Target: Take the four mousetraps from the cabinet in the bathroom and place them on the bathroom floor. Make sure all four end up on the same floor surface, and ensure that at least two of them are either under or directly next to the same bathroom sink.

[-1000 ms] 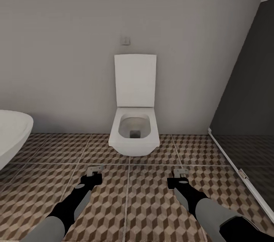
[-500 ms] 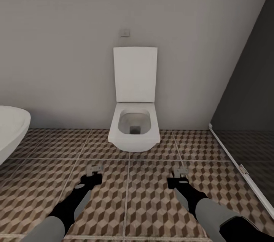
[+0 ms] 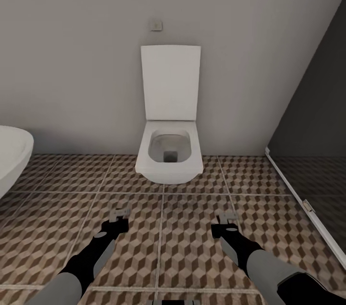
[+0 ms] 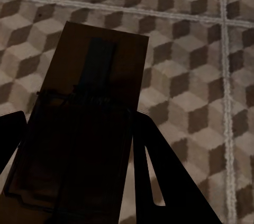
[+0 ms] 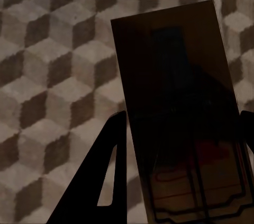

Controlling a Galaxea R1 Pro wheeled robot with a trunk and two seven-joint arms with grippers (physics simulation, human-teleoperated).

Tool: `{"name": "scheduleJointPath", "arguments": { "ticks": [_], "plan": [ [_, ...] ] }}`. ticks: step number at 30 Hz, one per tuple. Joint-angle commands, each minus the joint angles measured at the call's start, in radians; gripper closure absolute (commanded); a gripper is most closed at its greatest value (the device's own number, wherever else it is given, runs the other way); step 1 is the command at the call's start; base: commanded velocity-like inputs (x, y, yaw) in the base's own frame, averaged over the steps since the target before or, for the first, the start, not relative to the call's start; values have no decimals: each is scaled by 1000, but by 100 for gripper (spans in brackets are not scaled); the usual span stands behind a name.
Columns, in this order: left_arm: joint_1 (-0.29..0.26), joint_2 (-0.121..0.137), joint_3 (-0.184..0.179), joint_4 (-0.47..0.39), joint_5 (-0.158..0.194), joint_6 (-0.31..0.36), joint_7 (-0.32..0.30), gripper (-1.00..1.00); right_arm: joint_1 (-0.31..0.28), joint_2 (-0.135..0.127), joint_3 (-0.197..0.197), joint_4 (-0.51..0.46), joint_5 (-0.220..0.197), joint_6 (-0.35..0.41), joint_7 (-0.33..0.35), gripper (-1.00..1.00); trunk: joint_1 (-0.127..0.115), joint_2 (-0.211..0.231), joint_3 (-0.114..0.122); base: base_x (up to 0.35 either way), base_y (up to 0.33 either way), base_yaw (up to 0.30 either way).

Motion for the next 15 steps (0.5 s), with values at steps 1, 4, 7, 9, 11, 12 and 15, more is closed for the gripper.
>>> {"name": "scheduleJointPath", "arguments": {
  "ticks": [1,4,7,9,11,12,15],
  "plan": [
    [0,2,-9,-2,6,4,9,100,0,0,8,-2,-8,6,-5,100,0,-1,-5,0,0,0],
    [0,2,-9,-2,6,4,9,100,0,0,8,-2,-8,6,-5,100,2,-1,-16,0,0,0],
    [0,2,-9,-2,6,2,9,100,0,0,8,-2,-8,6,-5,100,3,-2,-28,0,0,0],
    [0,2,-9,-2,6,2,9,100,0,0,8,-2,-8,6,-5,100,4,-3,-36,0,0,0],
    [0,2,-9,-2,6,1,9,100,0,1,8,-2,-7,6,-5,100,4,-3,-36,0,0,0],
    [0,2,-9,-2,5,0,9,100,0,1,9,-2,-7,6,-5,100,4,-3,-36,0,0,0],
    [0,2,-9,-2,5,0,9,100,0,1,8,-2,-7,6,-5,100,4,-3,-36,0,0,0]
  ]
}}
